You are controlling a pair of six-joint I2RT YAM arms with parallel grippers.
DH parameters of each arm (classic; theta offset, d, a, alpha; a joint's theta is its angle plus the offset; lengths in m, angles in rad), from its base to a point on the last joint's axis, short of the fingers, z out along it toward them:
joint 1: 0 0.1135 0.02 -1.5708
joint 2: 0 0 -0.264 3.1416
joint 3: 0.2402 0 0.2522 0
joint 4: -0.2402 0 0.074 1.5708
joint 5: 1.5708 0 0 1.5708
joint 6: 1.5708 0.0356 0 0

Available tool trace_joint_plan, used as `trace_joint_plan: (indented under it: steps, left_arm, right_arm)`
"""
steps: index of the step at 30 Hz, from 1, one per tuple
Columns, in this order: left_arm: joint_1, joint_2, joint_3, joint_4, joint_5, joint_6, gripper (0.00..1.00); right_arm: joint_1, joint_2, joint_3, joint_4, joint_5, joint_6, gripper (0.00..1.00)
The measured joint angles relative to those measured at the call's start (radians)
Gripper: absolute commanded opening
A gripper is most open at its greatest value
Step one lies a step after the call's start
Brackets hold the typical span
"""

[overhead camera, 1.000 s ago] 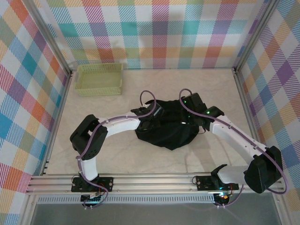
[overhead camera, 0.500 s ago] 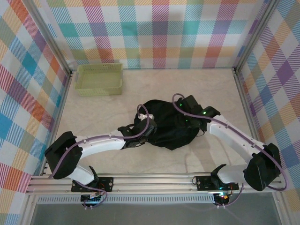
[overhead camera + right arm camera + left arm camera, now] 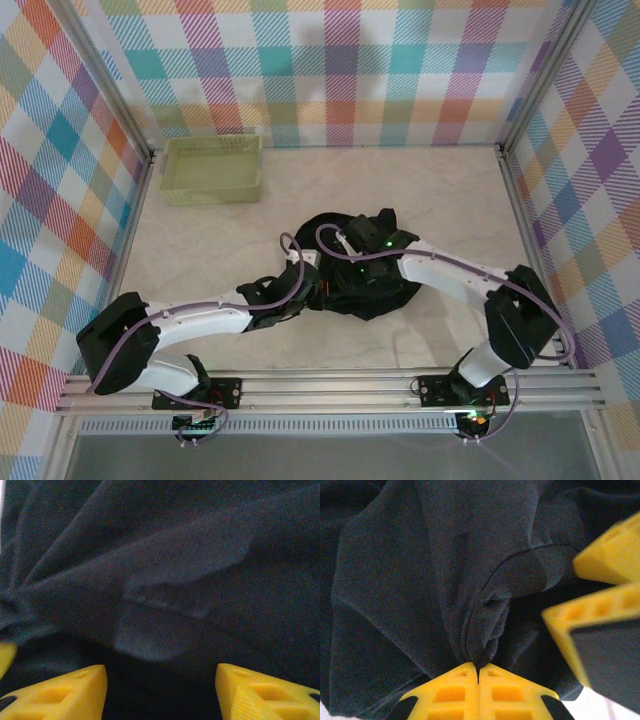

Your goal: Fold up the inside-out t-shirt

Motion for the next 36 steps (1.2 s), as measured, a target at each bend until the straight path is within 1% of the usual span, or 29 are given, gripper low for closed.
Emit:
trace_joint_plan:
  steps: [2,3,5,6,7,8,11,14,16,19,21,23,27,28,30,32,36]
  left_arm:
    - [0.000,-0.018,-0.021,0.010,0.002,0.000,0.00]
    - [0.000,-0.030,-0.031,0.019,0.002,0.003,0.00]
    - [0.000,-0.053,-0.043,0.024,0.002,0.010,0.00]
    - [0.000,-0.067,-0.049,0.024,0.001,0.018,0.00]
    - [0.000,-0.080,-0.052,0.024,0.000,0.023,0.00]
    - [0.000,-0.092,-0.055,0.024,-0.002,0.028,0.00]
    - [0.002,-0.133,-0.057,0.023,-0.010,0.055,0.00]
    - [0.021,-0.180,-0.058,0.019,-0.009,0.085,0.00]
    - [0.048,-0.219,-0.061,0.019,-0.001,0.105,0.00]
    - [0.119,-0.284,-0.064,0.025,0.026,0.129,0.00]
    - [0.152,-0.325,-0.063,0.031,0.047,0.153,0.00]
    - [0.173,-0.375,-0.056,0.029,0.066,0.181,0.00]
    - [0.195,-0.432,-0.026,0.023,0.104,0.223,0.00]
    - [0.198,-0.438,-0.021,0.023,0.112,0.233,0.02]
    - [0.205,-0.435,-0.006,0.019,0.132,0.251,0.03]
    - [0.210,-0.394,0.015,0.009,0.146,0.264,0.04]
    - [0.211,-0.237,0.053,-0.007,0.169,0.277,0.03]
  right_arm:
    - [0.000,0.035,0.011,0.013,0.031,-0.001,0.47]
    - [0.000,0.054,0.018,0.020,0.053,0.000,0.39]
    - [0.000,0.083,0.032,0.031,0.090,-0.003,0.14]
    - [-0.002,0.095,0.040,0.034,0.112,0.002,0.07]
    - [-0.003,0.100,0.046,0.035,0.127,0.004,0.02]
    - [-0.004,0.101,0.052,0.035,0.137,0.007,0.00]
    - [-0.010,0.085,0.075,0.034,0.154,0.016,0.00]
    - [-0.017,0.017,0.085,0.014,0.148,0.016,0.00]
    - [-0.026,-0.059,0.097,-0.010,0.124,0.017,0.00]
    - [-0.038,-0.172,0.134,-0.041,0.078,0.023,0.00]
    - [-0.038,-0.228,0.154,-0.051,0.040,0.027,0.00]
    - [-0.039,-0.293,0.166,-0.072,0.000,0.035,0.00]
    - [-0.043,-0.369,0.189,-0.114,-0.057,0.046,0.00]
    - [-0.044,-0.379,0.194,-0.119,-0.065,0.047,0.00]
    - [-0.054,-0.397,0.200,-0.126,-0.090,0.050,0.00]
    - [-0.073,-0.394,0.200,-0.131,-0.108,0.053,0.00]
    - [-0.148,-0.310,0.201,-0.118,-0.151,0.053,0.00]
